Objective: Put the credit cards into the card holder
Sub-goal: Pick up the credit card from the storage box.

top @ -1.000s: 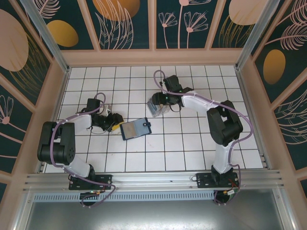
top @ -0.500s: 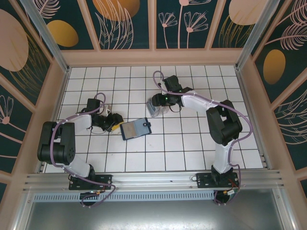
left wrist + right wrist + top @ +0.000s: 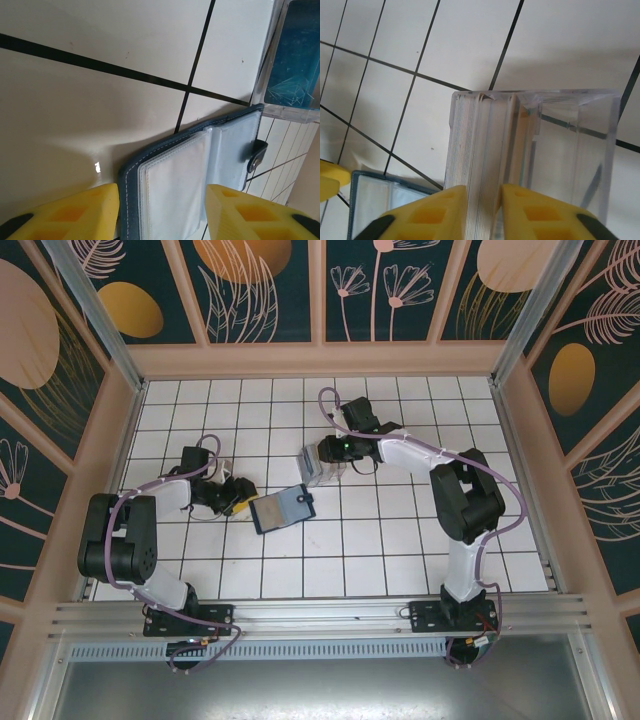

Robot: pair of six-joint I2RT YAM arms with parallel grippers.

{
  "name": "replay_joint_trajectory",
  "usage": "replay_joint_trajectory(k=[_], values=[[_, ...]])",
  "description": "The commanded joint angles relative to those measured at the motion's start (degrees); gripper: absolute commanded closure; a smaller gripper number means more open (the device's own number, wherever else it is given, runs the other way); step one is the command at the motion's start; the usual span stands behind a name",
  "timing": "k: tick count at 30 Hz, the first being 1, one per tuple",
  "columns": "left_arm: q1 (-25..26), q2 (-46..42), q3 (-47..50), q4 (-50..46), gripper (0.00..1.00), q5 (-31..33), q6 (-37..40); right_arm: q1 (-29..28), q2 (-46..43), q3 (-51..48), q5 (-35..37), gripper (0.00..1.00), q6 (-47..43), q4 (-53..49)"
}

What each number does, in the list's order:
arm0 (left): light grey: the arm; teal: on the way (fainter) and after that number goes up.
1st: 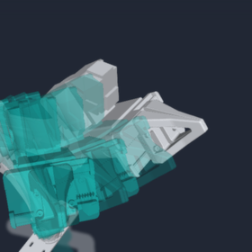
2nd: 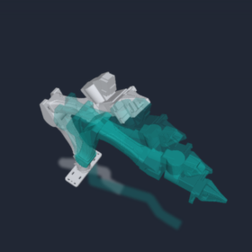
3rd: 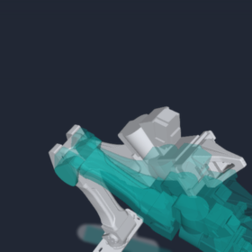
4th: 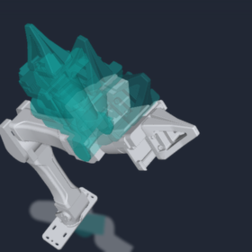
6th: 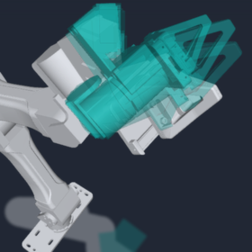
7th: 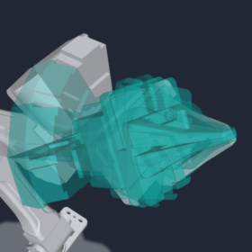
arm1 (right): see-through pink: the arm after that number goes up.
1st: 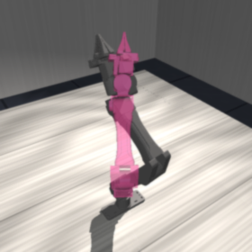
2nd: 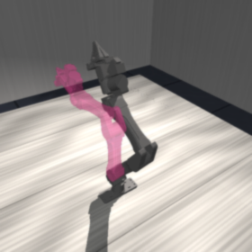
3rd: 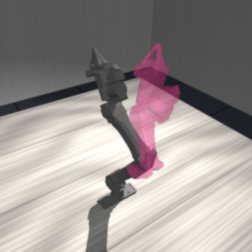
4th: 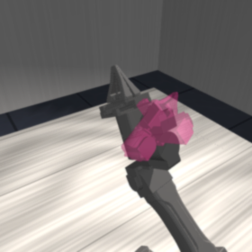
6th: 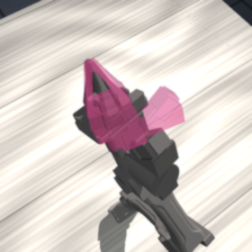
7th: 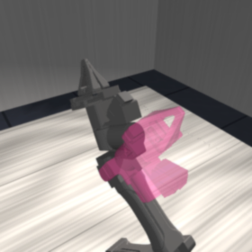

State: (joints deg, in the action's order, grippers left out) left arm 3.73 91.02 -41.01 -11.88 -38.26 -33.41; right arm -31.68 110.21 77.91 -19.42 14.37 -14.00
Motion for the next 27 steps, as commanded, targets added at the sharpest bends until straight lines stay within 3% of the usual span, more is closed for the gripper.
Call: replay_joint_trajectory(k=[1, 4, 16, 21, 27], values=[[-0.3, 0.3, 0.2, -1.5, 0.50, 0.2, 1.4, 0.0, -1.8, -0.4, -0.7, 0.83, 0.4, 1.5], [-0.3, -0.2, 0.6, -0.8, 0.50, 0.3, 1.0, 0.0, -1.0, 0.9, -0.4, 0.93, 0.4, 0.0], [-0.3, -0.2, -0.2, -2.8, 0.51, 1.1, 1.7, 0.0, -5.3, -0.6, 7.4, 1.00, 0.6, -0.8], [-0.3, -1.4, -1.1, -5.2, 0.50, 5.7, 2.7, 0.0, -10.6, -3.5, 10.7, 1.00, 0.0, 0.4], [-0.3, -5.1, -0.2, -7.6, 0.45, 12.7, 3.2, -2.4, -19.0, -10.4, 8.2, 1.00, 0.1, 2.4]])
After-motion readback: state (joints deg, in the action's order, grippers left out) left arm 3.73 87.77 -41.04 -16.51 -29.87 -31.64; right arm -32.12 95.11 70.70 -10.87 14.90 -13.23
